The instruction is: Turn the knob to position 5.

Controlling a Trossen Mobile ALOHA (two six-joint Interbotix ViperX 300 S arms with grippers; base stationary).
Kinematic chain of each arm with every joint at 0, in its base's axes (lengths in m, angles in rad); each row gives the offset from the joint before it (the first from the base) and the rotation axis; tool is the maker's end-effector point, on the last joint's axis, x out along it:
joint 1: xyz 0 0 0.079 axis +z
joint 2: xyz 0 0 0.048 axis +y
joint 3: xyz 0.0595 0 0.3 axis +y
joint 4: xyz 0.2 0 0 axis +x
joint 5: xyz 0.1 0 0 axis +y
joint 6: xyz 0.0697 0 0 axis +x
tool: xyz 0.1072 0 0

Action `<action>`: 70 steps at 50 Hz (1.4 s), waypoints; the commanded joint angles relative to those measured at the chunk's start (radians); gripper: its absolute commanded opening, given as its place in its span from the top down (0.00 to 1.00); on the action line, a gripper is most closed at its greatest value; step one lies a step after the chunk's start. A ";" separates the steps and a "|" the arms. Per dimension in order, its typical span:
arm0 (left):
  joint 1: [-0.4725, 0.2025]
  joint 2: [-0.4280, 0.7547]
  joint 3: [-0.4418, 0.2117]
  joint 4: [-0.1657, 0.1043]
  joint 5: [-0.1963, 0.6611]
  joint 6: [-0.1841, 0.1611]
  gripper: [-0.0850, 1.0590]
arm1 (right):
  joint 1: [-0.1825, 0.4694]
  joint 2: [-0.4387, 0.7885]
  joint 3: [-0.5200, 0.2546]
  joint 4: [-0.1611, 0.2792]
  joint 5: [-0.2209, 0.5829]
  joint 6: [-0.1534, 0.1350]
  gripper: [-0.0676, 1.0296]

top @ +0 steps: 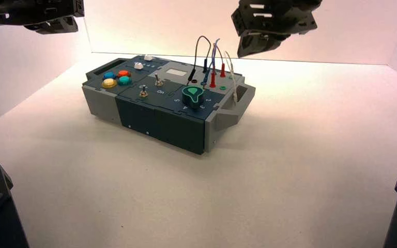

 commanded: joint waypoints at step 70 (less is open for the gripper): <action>0.000 -0.014 -0.009 0.005 -0.011 0.008 0.95 | 0.089 0.051 -0.060 0.014 0.135 0.002 0.96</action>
